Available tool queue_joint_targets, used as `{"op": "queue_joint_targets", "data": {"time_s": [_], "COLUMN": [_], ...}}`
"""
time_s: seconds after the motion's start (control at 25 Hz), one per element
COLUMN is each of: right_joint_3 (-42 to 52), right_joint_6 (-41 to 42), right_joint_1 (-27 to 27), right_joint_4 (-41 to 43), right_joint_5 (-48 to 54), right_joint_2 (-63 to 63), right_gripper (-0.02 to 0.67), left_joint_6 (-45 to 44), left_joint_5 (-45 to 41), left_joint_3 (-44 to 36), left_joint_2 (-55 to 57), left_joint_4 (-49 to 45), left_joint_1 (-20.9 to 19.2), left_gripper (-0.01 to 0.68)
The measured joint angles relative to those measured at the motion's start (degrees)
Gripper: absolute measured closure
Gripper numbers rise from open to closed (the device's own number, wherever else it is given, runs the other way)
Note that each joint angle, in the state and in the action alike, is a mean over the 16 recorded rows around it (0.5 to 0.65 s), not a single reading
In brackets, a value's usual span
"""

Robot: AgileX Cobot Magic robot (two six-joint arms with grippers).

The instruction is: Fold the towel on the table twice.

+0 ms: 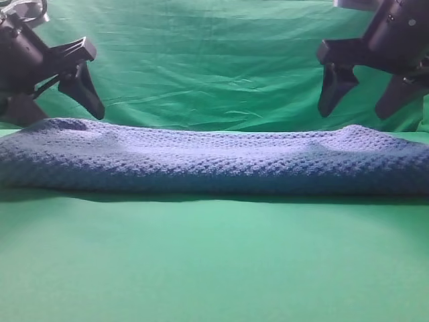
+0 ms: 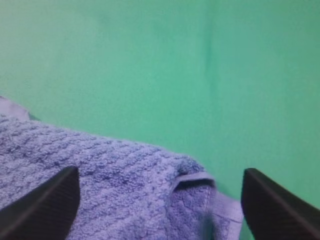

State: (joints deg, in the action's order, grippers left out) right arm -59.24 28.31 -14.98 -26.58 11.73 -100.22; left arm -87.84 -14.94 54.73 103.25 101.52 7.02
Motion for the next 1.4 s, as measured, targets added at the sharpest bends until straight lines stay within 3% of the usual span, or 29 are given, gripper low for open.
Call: {"op": "queue_joint_targets", "data": {"time_s": [0.12, 0.28, 0.56, 0.84, 1.04, 1.4], "right_joint_3": [-0.4, -0.8, -1.4, -1.4, -1.4, -1.4], "right_joint_6": [0.5, 0.7, 0.7, -0.9, -4.0, -13.8], "right_joint_1": [0.3, 0.6, 1.0, 1.0, 1.0, 1.0], "right_joint_4": [0.0, 0.0, 0.0, 0.2, 0.5, 2.6], "right_joint_5": [1.0, 3.5, 10.9, 19.6, 25.6, 37.8], "right_joint_2": [1.8, 5.4, 14.1, 24.2, 31.3, 41.9], "right_gripper": [0.063, 0.139, 0.407, 0.608, 0.649, 0.649], "left_joint_6": [-0.4, -0.2, 3.4, 16.8, 32.2, 60.2], "left_joint_5": [0.7, 0.9, -2.5, -8.5, -13.5, -23.1], "left_joint_3": [0.1, 0.2, 0.2, 0.2, 0.2, 0.2], "left_joint_2": [-1.8, -5.4, -14.6, -24.6, -32.0, -44.8], "left_joint_4": [-0.7, -1.7, -5.9, -16.7, -29.7, -55.8], "left_joint_1": [0.0, 0.0, 0.0, 0.0, 0.0, 0.0], "left_gripper": [0.096, 0.114, 0.332, 0.570, 0.664, 0.673]}}
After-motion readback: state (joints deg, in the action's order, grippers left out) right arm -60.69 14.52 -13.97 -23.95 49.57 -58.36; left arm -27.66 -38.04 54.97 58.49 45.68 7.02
